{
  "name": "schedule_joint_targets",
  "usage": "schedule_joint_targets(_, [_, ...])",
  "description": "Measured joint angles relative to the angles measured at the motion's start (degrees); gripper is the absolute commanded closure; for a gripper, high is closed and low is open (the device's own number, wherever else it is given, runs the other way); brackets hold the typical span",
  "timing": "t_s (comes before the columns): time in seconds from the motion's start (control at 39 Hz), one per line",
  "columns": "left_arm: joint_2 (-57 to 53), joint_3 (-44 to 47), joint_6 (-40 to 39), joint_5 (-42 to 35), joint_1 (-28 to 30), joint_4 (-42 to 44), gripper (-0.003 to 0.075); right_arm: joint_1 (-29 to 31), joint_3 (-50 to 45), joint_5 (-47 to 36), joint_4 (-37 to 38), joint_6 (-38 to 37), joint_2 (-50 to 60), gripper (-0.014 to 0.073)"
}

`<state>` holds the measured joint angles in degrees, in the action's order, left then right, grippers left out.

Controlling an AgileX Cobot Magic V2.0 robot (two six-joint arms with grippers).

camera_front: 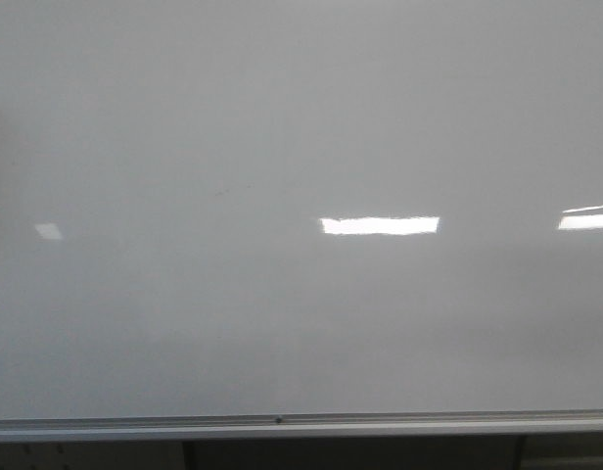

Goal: Write number 0 on whiteboard

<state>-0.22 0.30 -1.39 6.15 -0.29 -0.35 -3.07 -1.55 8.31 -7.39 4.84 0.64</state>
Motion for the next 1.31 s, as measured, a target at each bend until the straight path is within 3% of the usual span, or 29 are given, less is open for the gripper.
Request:
schedule_joint_targets(0.51, [0.0, 0.0, 0.0, -0.7, 0.0, 0.4, 0.0740, 0.0, 0.0, -0.1, 0.0, 0.0, 0.0, 0.0662])
schedule_joint_targets(0.87, [0.0, -0.9, 0.0, -12.9, 0.0, -2.4, 0.0739, 0.0, 4.7, 1.9, 0.0, -0.1, 0.0, 0.0660])
schedule_joint_targets(1.05, [1.4, -10.3, 0.0, -8.1, 0.0, -0.6, 0.0739, 0.0, 14.3, 7.6, 0.0, -0.1, -1.2, 0.0660])
schedule_joint_targets(1.31, [16.8, -24.1, 0.0, 5.9, 0.0, 5.5, 0.0740, -0.1, 24.8, 11.3, -0.4, -0.1, -15.3, 0.0660])
